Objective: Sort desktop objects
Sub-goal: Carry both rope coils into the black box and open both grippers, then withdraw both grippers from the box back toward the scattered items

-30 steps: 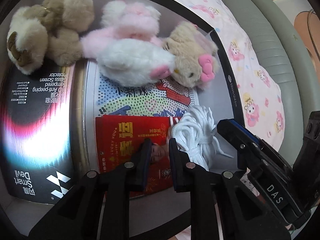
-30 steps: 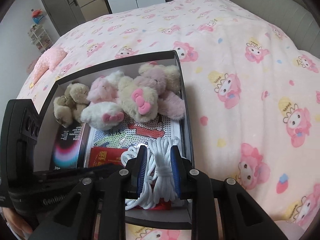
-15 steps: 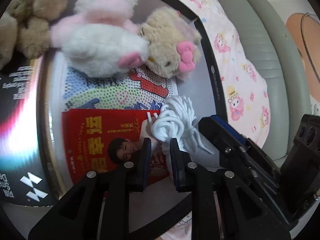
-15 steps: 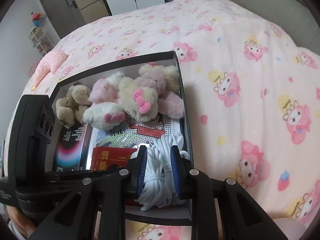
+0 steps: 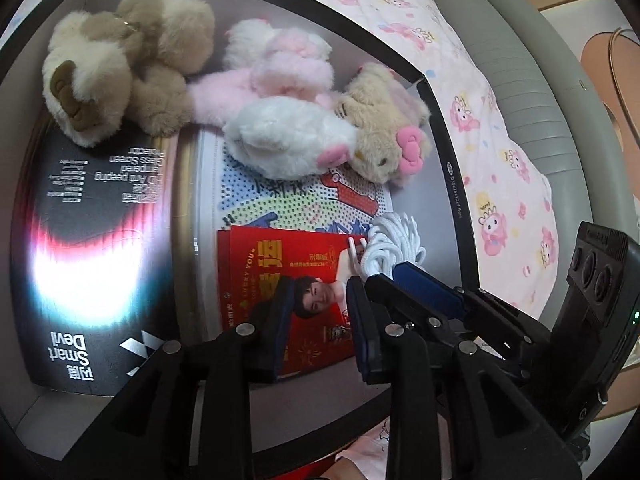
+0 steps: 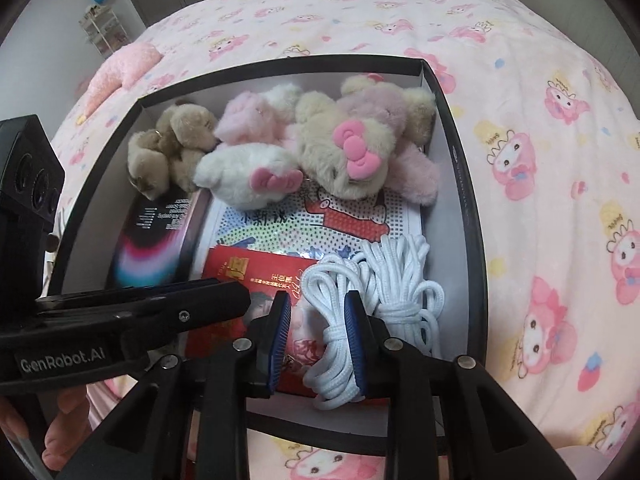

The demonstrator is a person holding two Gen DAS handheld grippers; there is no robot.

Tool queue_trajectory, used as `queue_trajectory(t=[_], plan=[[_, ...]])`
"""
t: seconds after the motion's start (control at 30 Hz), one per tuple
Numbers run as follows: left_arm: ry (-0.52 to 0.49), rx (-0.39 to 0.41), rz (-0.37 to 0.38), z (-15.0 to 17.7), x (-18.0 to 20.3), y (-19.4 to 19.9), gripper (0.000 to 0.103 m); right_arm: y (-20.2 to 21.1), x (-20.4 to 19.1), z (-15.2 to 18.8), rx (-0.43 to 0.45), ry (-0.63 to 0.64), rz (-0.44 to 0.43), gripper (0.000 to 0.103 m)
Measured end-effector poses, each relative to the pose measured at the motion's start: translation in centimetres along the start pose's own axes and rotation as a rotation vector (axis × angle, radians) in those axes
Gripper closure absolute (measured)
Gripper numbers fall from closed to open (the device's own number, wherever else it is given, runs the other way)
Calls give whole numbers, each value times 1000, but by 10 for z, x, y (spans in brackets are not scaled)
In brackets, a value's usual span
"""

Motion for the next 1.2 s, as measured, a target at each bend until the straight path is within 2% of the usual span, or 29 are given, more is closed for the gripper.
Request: queue_trajectory(t=[0.07,0.17,0.3,0.4,0.53,0.6,0.7,0.83,1.2], plan=[[-9,-4,-1,-14,24,-37,77,0,1,2,-1,1,20,81],[-38,16,-9,-15,32,-33,77,3,2,3,12,-1,10,81],[-116,90,-49,-10,43,-1,74,17,10,7,63,-57,-4,77],[-190,143,-108,-1,51,29,72,35,18,11,127,-116,70,71],[-282,198,-145,10,74,56,65,64,26,8,190,-192,73,66],[-327,228,-170,14,91,63,60,81,27,6,231,-198,112,64],[-385,258,-193,26,106,76,58,106,23,9,280,-203,134,60],[-428,282,-205,42,117,98,53,132,12,17,326,-196,140,57],[-484,347,-282,73,124,138,52,174,-20,45,386,-170,150,54]])
Point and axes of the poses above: each gripper's, at about its wrist camera, not at the fingertips, and y roughly against the way its jaws point, x to its right, z to its underside, the point moved 5 cm from there along -y, roughly the way its jaws point, and after that the axes turned 13 degrees about z, right-handed, at the moved point
